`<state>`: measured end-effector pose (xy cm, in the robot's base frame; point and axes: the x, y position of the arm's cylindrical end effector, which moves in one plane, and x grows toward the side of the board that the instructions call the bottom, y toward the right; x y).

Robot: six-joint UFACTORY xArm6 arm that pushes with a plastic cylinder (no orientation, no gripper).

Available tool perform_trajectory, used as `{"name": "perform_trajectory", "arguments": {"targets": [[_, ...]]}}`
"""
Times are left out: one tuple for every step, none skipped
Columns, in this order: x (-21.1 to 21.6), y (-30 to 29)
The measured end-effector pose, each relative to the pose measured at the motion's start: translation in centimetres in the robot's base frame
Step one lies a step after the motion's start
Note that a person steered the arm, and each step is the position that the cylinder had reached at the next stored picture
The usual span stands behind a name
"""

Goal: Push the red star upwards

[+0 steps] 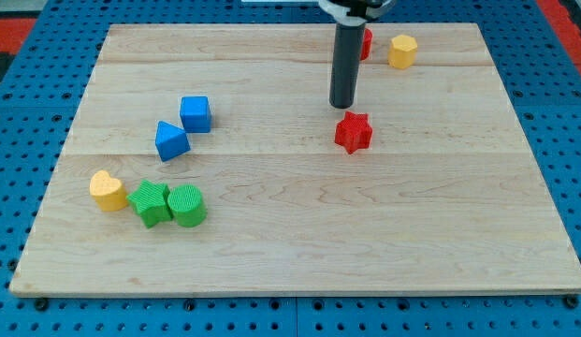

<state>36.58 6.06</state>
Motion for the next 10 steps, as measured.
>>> {"name": "perform_trajectory", "arguments": {"targets": [[0.9,-2.1],[5.5,-2.7],[11.1,-0.2],[10.5,4.7],[5.9,1.0],[7.6,-3.7],[6.3,-1.0],[-0.3,0.8],[-8.0,-0.3],[-2.8,5.3]]}}
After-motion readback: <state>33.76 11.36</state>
